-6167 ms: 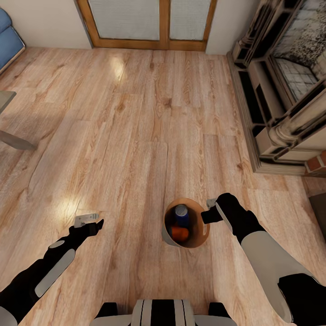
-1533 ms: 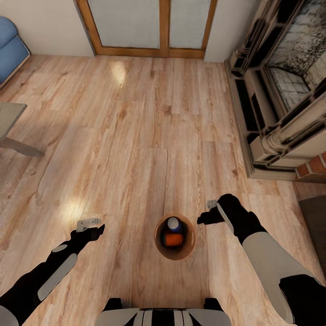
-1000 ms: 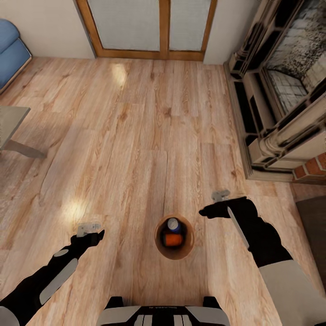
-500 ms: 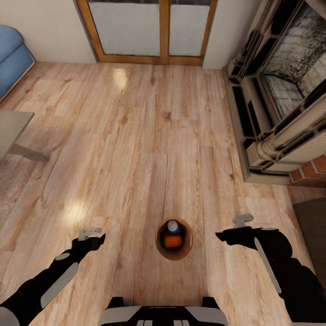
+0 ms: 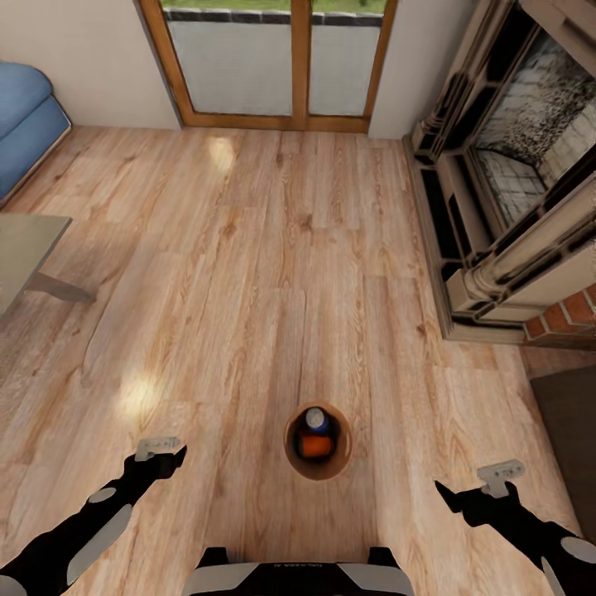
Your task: Put the three can of soda from the living room inside the tash can in the kitchen.
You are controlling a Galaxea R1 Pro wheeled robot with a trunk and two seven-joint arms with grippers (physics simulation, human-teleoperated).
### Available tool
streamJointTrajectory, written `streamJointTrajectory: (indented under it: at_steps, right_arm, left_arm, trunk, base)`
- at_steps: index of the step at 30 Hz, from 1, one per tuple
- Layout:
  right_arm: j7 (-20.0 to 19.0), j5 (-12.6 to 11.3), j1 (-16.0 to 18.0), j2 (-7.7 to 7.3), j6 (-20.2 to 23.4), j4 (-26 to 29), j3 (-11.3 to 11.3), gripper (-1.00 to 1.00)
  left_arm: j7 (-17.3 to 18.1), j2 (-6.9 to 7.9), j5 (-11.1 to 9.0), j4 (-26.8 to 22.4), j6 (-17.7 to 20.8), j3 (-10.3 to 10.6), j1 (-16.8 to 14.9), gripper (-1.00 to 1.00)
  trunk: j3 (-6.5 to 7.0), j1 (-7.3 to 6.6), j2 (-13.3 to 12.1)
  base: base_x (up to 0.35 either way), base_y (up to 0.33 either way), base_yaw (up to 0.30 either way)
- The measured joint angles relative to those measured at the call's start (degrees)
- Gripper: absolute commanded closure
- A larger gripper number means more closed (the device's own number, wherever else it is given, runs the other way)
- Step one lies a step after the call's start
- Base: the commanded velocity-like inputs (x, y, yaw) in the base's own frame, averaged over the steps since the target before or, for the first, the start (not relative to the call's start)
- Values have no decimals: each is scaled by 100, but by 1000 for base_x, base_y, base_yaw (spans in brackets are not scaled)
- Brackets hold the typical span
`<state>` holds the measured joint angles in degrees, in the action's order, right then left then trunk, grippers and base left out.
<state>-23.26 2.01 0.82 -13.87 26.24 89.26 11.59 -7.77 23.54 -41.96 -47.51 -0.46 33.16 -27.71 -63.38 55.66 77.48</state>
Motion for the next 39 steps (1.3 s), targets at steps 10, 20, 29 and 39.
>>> streamJointTrajectory:
  at_steps: [10, 20, 29, 39]
  right_arm:
    - [-93, -75, -704, 23, -1744, -1119, 422, -100]
    - [-314, -744, -776, 33, -2301, -2005, 596, -100]
    - [-333, -736, -776, 52, -2418, -2537, 545, -100]
    - [-264, -317, -776, 148, -2902, -3460, 422, -100]
  left_arm:
    - [176, 1, -11, 671, -788, 28, 553, -100]
    - [774, -9, -78, 2106, -2089, 17, 897, -100]
    - [901, -158, -93, 2905, -2788, 11, 1022, -100]
    - [923, -343, -56, 3190, -2982, 13, 1045, -100]
  trunk:
    - [271, -220, -401]
    - [543, -439, -802]
    - [787, -637, -1163]
    - [1059, -857, -1564]
  base:
    - [0, 0, 0]
    - [0, 0, 0]
    - [0, 0, 0]
    - [0, 0, 0]
